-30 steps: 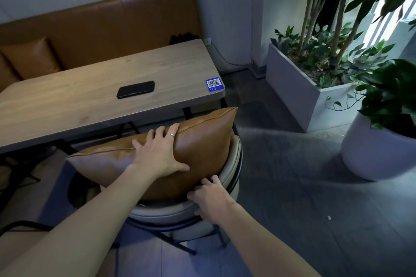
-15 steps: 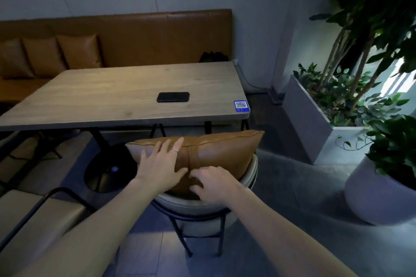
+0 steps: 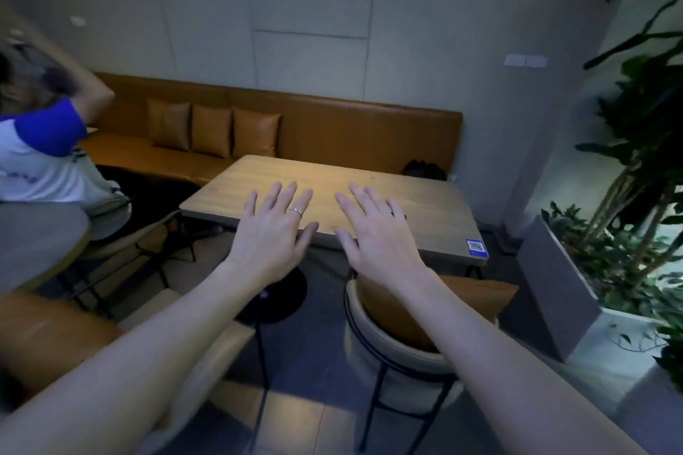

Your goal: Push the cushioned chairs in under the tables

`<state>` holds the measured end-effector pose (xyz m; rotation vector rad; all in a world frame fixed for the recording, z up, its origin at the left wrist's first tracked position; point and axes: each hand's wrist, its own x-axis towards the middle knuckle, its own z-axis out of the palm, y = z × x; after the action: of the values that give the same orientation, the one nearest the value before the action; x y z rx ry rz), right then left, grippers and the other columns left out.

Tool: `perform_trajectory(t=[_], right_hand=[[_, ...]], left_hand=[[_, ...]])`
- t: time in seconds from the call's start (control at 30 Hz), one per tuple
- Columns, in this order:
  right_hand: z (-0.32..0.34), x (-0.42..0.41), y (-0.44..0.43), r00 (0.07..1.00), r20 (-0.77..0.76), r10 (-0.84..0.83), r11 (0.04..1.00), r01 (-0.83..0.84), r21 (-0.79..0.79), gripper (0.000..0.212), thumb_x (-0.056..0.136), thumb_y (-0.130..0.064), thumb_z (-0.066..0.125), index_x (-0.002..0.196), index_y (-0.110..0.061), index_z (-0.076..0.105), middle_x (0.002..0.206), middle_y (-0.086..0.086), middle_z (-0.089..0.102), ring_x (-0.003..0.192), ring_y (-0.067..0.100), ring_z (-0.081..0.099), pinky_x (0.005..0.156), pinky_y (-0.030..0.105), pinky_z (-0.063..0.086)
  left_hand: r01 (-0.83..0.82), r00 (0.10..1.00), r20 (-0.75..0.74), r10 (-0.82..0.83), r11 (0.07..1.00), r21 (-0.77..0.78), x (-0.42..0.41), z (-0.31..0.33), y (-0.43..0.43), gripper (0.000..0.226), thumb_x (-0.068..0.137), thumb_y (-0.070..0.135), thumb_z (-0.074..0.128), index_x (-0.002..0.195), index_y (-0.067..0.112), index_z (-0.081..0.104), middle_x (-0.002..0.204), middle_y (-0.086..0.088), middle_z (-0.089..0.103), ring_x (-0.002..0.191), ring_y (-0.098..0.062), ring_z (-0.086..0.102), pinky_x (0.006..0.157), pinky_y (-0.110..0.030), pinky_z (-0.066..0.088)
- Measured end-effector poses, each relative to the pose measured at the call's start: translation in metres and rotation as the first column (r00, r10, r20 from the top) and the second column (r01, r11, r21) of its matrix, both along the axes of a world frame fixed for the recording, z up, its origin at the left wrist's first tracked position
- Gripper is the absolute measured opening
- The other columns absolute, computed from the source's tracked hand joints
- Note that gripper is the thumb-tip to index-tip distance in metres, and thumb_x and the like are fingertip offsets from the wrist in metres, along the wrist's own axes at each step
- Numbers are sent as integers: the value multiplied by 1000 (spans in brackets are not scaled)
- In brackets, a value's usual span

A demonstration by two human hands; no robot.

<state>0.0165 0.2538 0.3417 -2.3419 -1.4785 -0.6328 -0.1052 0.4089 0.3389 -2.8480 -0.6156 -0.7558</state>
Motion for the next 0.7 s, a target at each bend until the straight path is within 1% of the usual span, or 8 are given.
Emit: perform_trajectory(t=[0.07, 0.17, 0.23, 0.33, 0.43, 0.5, 0.63, 0.7], right_hand=[[24, -45, 24, 999, 42, 7, 999, -9, 53, 59, 102, -42, 51, 157, -21, 42, 167, 11, 35, 152, 33, 34, 119, 58, 31], [54, -108, 56, 996, 86, 18, 989, -30, 142, 65, 103, -46, 49, 161, -24, 33, 170, 9, 27, 156, 32, 25, 122, 57, 22], [68, -144, 77, 996, 87, 31, 977, -48, 209, 67, 102, -46, 51, 162, -24, 31, 171, 10, 25, 157, 32, 23, 122, 57, 19], [81, -187, 114, 995, 84, 60, 961, -80, 263, 69, 101, -47, 52, 162, -24, 30, 171, 11, 25, 156, 33, 23, 121, 59, 20], [90, -220, 162, 991, 94, 98, 962, -118, 248, 70, 101, -48, 52, 162, -24, 29, 171, 11, 25, 156, 34, 24, 121, 60, 22], [95, -240, 195, 986, 107, 129, 961, -151, 233, 70, 100, -49, 51, 163, -25, 28, 171, 10, 24, 156, 33, 23, 120, 60, 22], [93, -269, 258, 974, 124, 190, 951, -214, 222, 71, 100, -50, 49, 163, -26, 28, 172, 9, 23, 156, 32, 23, 120, 58, 21], [88, -278, 289, 969, 122, 214, 948, -236, 212, 71, 100, -50, 49, 163, -26, 27, 172, 9, 23, 156, 32, 24, 119, 59, 22]], left_hand=[[-37, 998, 57, 34, 998, 53, -53, 27, 23, 62, 99, 53, 36, 153, 22, 42, 159, -11, 40, 148, -33, 33, 117, -58, 25], [-117, 985, 137, 103, 989, 96, -139, 58, 58, 63, 99, 56, 31, 156, 28, 34, 163, -12, 30, 151, -34, 25, 119, -58, 19], [-181, 969, 186, 163, 980, 81, -193, 74, 84, 64, 99, 57, 28, 157, 30, 30, 165, -12, 26, 152, -35, 21, 119, -59, 15], [-260, 944, 220, 248, 965, 29, -258, 90, 125, 66, 98, 58, 25, 158, 32, 26, 166, -12, 22, 153, -36, 18, 119, -61, 16], [-335, 913, 232, 334, 941, -38, -297, 99, 166, 66, 98, 59, 25, 159, 34, 21, 167, -11, 20, 153, -37, 17, 116, -63, 19], [-364, 900, 229, 371, 928, -73, -312, 101, 189, 66, 98, 59, 25, 159, 34, 19, 167, -11, 19, 153, -37, 15, 116, -63, 17], [-412, 875, 234, 424, 906, -97, -337, 95, 231, 71, 94, 61, 21, 159, 31, 21, 166, -13, 22, 151, -39, 20, 114, -63, 23], [-428, 867, 223, 446, 895, -124, -347, 86, 255, 70, 95, 60, 23, 159, 31, 19, 166, -12, 20, 151, -38, 19, 115, -64, 21]])
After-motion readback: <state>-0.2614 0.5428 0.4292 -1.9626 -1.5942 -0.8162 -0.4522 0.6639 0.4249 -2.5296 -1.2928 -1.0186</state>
